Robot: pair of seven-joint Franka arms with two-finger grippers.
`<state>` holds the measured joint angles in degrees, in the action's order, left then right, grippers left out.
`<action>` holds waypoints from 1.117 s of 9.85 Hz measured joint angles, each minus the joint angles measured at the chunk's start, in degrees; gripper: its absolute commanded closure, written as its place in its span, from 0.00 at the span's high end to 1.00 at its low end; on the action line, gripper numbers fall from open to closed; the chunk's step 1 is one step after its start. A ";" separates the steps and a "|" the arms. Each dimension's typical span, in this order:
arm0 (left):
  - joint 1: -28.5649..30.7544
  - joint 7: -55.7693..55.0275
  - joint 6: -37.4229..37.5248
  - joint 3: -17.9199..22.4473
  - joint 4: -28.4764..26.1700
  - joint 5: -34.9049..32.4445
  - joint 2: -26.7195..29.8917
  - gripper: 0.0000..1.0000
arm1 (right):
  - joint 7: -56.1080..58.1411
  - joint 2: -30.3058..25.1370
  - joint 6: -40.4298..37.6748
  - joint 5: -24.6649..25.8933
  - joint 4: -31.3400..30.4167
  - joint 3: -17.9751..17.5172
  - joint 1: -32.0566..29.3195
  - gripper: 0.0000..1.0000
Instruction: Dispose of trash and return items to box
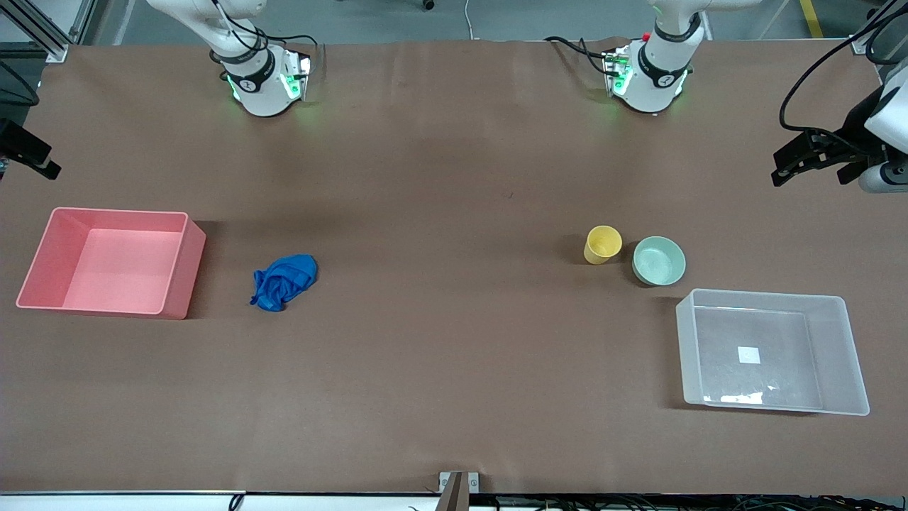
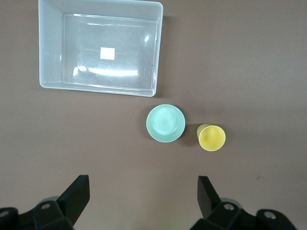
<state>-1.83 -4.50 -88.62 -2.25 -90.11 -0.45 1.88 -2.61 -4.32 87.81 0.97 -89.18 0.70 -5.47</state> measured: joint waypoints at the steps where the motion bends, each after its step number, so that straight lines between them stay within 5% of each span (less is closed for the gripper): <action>1: 0.00 0.00 -0.02 0.00 0.00 0.00 0.00 0.99 | 0.00 0.00 0.00 0.00 0.00 0.00 0.00 1.00; 7: 0.05 0.12 -0.12 0.31 -0.50 -0.01 0.08 0.96 | 0.15 0.54 -0.64 -0.03 -0.53 -0.49 0.79 1.00; 9: 0.16 0.17 -4.49 0.75 -4.62 -0.11 -0.02 0.96 | -2.15 2.94 0.99 -0.05 -3.52 -4.62 2.18 1.00; 11: 0.32 0.38 -15.18 1.54 -13.79 -0.14 -0.43 0.96 | -11.41 9.55 12.06 0.27 -9.38 -10.10 3.42 1.00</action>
<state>-1.51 -4.12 -103.80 -0.71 -103.91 -0.59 1.45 -14.02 5.23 99.87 1.24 -98.56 -9.40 -2.05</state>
